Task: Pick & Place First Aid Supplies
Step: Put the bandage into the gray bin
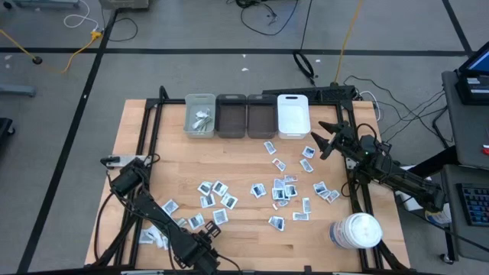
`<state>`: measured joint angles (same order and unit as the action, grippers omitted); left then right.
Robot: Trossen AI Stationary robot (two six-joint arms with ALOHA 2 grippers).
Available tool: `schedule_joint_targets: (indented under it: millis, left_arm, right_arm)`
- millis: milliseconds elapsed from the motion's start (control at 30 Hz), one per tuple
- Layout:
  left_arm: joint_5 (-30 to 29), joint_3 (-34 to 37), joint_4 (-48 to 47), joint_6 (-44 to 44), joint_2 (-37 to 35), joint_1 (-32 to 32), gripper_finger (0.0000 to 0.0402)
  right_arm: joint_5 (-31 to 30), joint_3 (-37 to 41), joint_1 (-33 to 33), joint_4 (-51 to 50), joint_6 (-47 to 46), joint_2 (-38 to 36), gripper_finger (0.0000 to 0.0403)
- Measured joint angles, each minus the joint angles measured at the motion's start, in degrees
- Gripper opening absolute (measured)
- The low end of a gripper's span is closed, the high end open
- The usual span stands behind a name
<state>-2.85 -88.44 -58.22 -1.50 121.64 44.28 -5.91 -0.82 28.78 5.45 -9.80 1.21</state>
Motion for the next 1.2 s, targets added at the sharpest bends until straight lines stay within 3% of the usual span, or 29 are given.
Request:
schedule_joint_targets:
  millis: [133, 400, 1000, 1200]
  left_arm:
    - [-0.02, 0.0, -0.04, -1.04, 0.0, -0.01, 0.0007]
    - [-0.2, 0.04, -3.18, -2.98, -3.07, -1.09, 0.0004]
    - [-0.22, 0.04, -14.67, -7.4, -22.74, -6.37, 0.0006]
    - [-0.07, 0.04, -17.66, -3.88, -25.4, -13.02, 0.0004]
  right_arm:
    - [0.0, 0.02, 0.02, 0.0, 0.0, 0.0, 0.0297]
    - [0.0, 0.0, 0.0, 0.0, 0.0, -0.01, 0.0297]
    - [-0.01, 0.02, 0.01, 0.0, 0.0, 0.0, 0.0297]
    - [-0.02, 0.0, 0.0, 0.0, 0.0, 0.0, 0.0297]
